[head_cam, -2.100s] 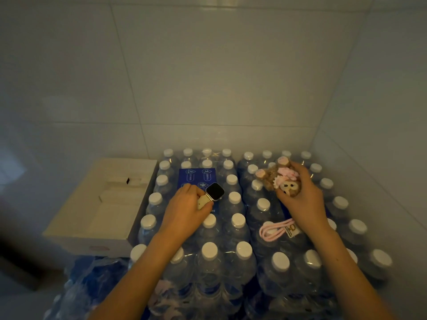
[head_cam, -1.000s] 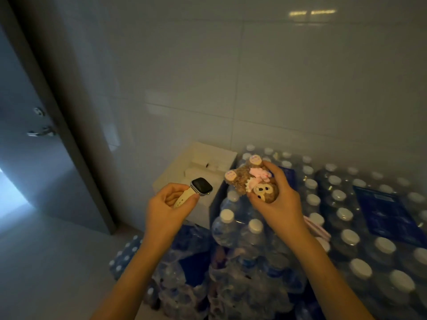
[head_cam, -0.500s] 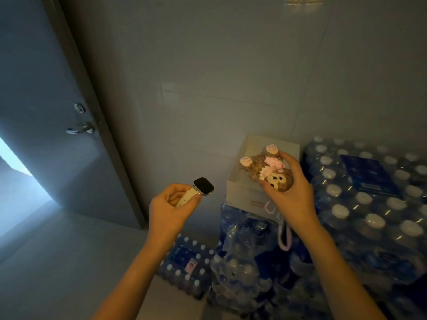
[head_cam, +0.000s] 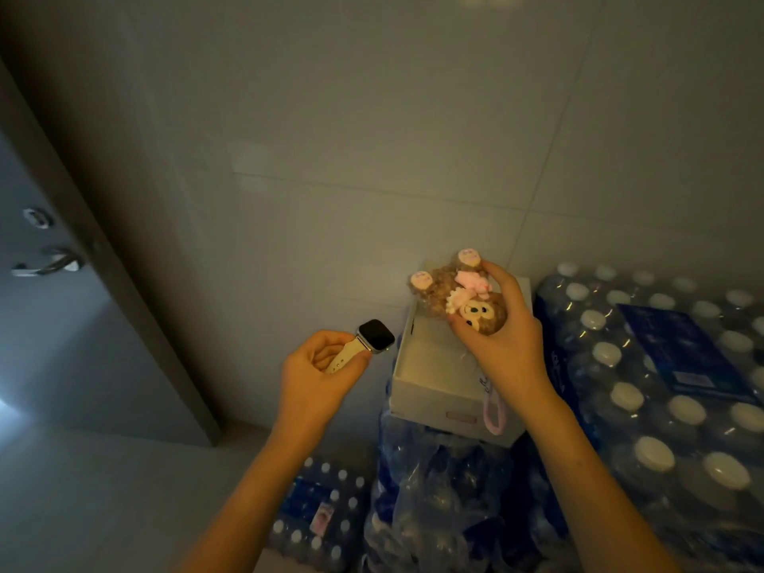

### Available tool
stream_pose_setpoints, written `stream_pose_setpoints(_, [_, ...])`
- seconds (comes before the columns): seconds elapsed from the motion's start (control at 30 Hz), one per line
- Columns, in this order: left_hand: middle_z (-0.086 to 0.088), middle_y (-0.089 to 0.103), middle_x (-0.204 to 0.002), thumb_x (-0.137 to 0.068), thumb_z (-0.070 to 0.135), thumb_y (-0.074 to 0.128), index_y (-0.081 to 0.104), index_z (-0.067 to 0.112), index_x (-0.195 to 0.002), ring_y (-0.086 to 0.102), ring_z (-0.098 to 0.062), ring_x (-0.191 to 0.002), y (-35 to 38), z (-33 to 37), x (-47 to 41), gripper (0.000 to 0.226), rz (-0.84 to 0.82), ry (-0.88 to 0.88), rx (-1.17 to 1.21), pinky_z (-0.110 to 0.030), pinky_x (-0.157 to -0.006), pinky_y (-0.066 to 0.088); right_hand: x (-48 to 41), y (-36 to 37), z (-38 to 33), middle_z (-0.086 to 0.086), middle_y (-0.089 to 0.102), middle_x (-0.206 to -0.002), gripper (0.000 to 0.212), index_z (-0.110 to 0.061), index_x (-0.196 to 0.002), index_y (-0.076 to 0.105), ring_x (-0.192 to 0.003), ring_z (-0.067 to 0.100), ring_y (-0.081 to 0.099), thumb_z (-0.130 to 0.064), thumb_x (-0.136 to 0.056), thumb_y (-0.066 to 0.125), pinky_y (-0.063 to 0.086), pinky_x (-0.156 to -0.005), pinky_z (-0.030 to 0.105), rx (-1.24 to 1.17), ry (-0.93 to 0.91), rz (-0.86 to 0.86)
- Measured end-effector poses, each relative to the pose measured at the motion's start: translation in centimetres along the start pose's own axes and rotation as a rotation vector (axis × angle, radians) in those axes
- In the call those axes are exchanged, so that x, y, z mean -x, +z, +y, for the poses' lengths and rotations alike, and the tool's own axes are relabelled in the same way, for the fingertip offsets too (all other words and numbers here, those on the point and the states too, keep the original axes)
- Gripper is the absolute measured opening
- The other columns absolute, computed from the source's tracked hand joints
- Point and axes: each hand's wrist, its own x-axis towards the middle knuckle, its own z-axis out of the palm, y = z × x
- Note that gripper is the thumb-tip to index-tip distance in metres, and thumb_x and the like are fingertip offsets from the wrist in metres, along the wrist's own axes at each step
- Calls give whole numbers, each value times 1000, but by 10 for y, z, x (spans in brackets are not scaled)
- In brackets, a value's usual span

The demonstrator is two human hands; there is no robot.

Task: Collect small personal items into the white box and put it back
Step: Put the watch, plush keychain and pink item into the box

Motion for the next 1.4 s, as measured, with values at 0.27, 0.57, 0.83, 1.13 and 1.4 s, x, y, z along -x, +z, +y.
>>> stream_pose_setpoints(0.27, [5,70,-74,-78,4,72,67,16,-87,66,-3,-71,38,-26,-71,16,-81,-17,35,-11,-64,50,-75,-9,31,-15,61,-117,65,-25,-135,45,-105,-1,60,-12,-78,75,50,-84,15,-17,-1,71])
stream_pose_setpoints(0.57, [6,70,-77,-78,8,73,65,23,-86,66,-4,-74,50,-66,-128,19,-171,-46,6,-13,-64,52,-96,-2,121,-15,62,-107,61,-28,-123,56,-92,-1,60,-10,-70,80,46,-74,7,173,278,-188])
stream_pose_setpoints(0.83, [1,70,-84,-77,6,73,66,17,-89,67,-4,-76,63,-83,-147,18,-284,-91,61,-13,-66,52,-94,10,184,-6,58,-120,73,-28,-128,54,-107,10,57,-8,-64,82,53,-86,24,247,449,-425])
stream_pose_setpoints(1.13, [-2,71,-82,-76,4,73,67,11,-90,68,-7,-74,70,-92,-155,17,-347,-134,65,-14,-65,52,-89,21,212,-2,62,-118,73,-27,-128,54,-107,11,60,-9,-64,85,54,-84,21,239,537,-491])
stream_pose_setpoints(1.4, [-3,71,-81,-76,6,74,67,8,-90,68,-8,-75,78,-94,-160,16,-366,-133,70,-16,-65,53,-92,14,203,-5,54,-118,78,-38,-131,48,-99,17,62,-15,-65,83,57,-82,30,293,502,-479])
